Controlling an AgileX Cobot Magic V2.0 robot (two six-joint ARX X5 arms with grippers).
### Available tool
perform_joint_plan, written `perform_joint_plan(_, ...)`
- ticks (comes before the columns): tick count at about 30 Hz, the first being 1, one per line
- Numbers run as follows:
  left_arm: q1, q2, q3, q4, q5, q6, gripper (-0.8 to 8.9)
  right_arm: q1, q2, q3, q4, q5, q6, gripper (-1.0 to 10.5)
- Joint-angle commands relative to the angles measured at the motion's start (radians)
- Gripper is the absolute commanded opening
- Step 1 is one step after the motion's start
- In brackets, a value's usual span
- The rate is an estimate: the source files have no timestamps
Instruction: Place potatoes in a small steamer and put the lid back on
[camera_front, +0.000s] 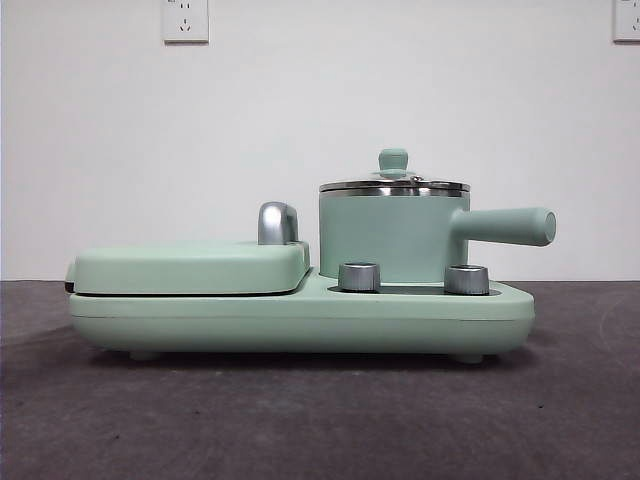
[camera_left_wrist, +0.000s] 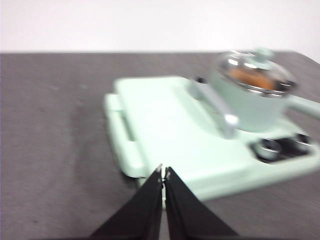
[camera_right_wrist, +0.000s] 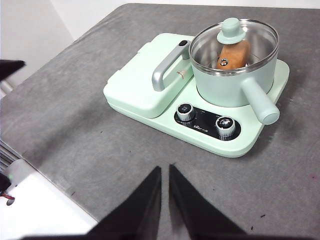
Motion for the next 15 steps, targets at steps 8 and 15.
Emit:
perform_joint_plan(8,0.165,-0.238,-0.364,0.142,-0.002,0.033,0.08,0.004,0.005,0.007,0.011,0.000,-0.008,0.2)
perform_joint_plan(15,0.177,-0.238,-0.434,0.225,-0.077,0.037,0.08,0.004,0.005,0.007,0.011,0.000,-0.008,0.2)
